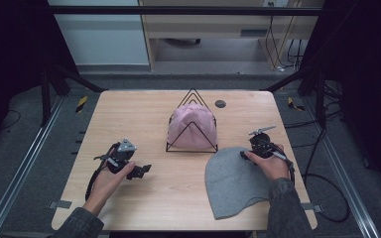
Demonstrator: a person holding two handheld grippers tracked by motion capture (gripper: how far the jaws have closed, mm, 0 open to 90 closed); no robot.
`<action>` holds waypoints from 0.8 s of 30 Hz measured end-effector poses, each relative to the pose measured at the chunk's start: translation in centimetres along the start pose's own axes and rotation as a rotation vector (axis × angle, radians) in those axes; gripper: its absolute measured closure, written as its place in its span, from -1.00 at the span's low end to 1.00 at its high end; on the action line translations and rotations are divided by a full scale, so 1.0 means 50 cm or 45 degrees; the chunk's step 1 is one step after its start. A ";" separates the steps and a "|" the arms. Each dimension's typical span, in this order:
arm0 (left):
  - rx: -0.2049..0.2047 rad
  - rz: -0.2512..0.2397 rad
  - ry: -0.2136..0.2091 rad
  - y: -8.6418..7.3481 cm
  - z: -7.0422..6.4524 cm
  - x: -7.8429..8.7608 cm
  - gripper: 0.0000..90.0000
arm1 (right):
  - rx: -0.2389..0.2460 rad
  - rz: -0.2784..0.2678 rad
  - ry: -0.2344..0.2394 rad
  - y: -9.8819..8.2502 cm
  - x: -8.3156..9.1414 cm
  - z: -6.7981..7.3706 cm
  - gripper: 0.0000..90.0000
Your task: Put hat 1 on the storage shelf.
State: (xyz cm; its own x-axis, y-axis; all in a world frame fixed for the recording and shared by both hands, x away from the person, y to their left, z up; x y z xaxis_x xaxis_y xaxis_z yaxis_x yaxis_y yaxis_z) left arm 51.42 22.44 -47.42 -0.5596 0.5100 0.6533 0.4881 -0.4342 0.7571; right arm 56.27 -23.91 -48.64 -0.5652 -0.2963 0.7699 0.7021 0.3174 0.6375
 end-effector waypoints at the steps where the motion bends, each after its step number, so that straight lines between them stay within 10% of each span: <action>1: 0.003 -0.001 0.002 0.000 0.001 0.000 -0.81 | 0.004 0.007 0.002 -0.001 0.000 0.001 -0.06; 15: 0.011 -0.007 0.024 -0.001 0.006 0.004 -0.80 | 0.061 0.040 0.017 -0.007 -0.002 0.007 0.30; 24: 0.022 -0.005 0.026 -0.001 0.007 0.003 -0.80 | 0.087 0.034 0.073 -0.012 0.003 0.012 0.89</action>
State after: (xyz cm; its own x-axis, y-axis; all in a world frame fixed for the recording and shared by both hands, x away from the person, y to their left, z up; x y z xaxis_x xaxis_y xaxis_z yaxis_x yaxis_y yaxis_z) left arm 51.54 22.79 -47.39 -0.5749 0.4967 0.6502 0.4972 -0.4190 0.7597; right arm 55.50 -23.61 -48.87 -0.5194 -0.3377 0.7850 0.6841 0.3861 0.6188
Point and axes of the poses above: each handheld gripper's, and its own axes: x roughly backward along the jaws, y roughly out of its top, z roughly to its left, the point moved 1 cm from there along -x, roughly forward along the jaws, and after that the axes turned 5 degrees about -z, right-handed, at the moved point
